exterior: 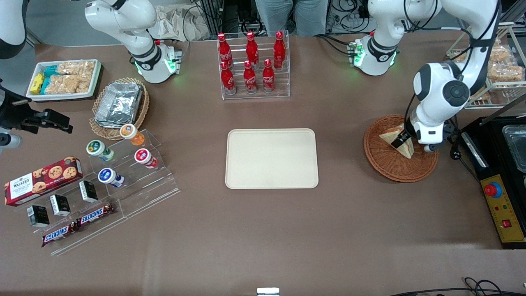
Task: Place sandwich from basket to tray
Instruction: 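Close the left gripper on the sandwich's crust edge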
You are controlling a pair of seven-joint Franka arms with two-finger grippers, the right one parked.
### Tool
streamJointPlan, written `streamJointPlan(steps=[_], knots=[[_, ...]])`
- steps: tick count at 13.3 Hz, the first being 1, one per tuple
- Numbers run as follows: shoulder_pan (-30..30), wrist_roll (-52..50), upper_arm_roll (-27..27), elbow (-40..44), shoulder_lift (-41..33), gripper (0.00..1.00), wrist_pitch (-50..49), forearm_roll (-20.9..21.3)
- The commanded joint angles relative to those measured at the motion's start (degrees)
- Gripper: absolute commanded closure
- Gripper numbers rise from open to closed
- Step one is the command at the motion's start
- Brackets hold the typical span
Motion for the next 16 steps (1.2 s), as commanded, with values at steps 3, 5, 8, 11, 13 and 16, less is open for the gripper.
streamJointPlan(steps=[3,5,8,11,13,16], knots=[[0.2,-0.5,0.6,-0.8,3.5,0.08,5.2,0.9],[0.1,-0.5,0.6,-0.9,3.5,0.58,5.1,0.9],[0.1,-0.3,0.5,-0.7,1.1,1.0,3.3,0.9],[-0.3,1.6,0.3,2.4,-9.8,1.0,-10.4,1.0],[-0.7,6.9,-0.5,9.5,-14.3,1.0,-23.1,0.8],[-3.2,12.1,-6.1,27.9,-11.3,1.0,-42.4,-0.2]])
